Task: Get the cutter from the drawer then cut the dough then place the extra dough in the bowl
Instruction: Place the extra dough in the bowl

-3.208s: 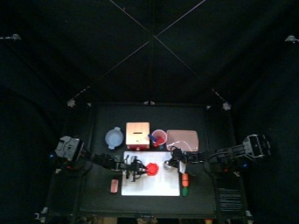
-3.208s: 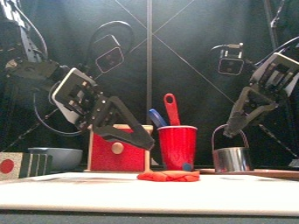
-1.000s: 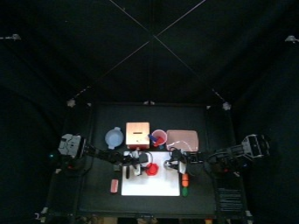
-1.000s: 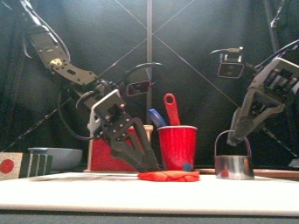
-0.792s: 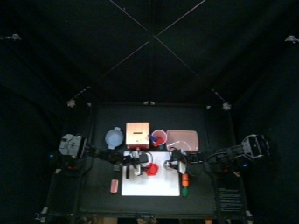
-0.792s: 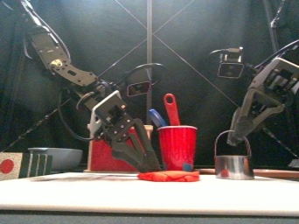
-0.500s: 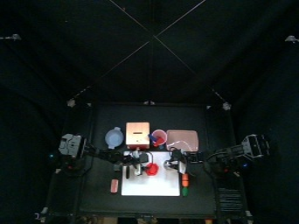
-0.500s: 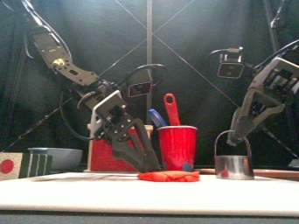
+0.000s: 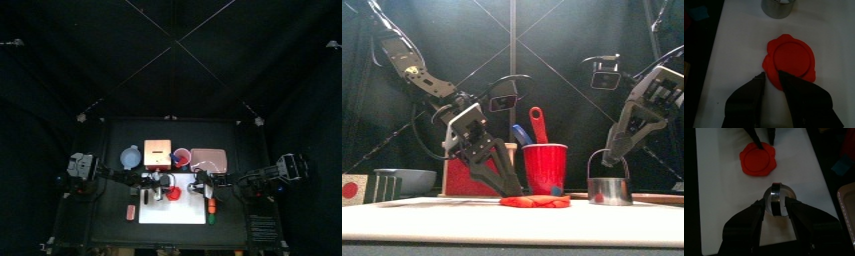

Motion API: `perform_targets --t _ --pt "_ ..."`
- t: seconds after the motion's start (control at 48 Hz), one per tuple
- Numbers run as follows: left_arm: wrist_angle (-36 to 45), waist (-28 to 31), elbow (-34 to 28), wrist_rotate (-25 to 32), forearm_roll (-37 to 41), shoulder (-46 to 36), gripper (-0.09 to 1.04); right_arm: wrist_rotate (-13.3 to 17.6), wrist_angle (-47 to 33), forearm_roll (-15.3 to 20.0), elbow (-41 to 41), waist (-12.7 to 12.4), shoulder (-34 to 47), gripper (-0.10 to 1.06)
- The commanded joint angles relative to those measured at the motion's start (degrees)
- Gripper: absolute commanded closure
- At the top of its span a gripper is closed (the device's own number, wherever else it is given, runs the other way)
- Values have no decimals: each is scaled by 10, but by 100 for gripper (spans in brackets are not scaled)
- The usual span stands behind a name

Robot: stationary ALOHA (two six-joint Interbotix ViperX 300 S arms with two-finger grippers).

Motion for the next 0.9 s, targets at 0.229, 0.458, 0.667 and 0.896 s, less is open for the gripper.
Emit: perform_targets --t 0.229,0.458,0.667,0.896 --pt "11 -1 0 -1 -1 1 29 0 6 -1 -16 0 -6 20" --pt "10 -1 -3 0 0 -4 37 0 6 -2 -18 0 -6 20" --pt "11 -1 -18 2 27 -32 38 0 6 -3 -18 0 -6 20" --pt "14 -1 -35 2 54 -65 38 0 7 -3 -18 0 -6 20"
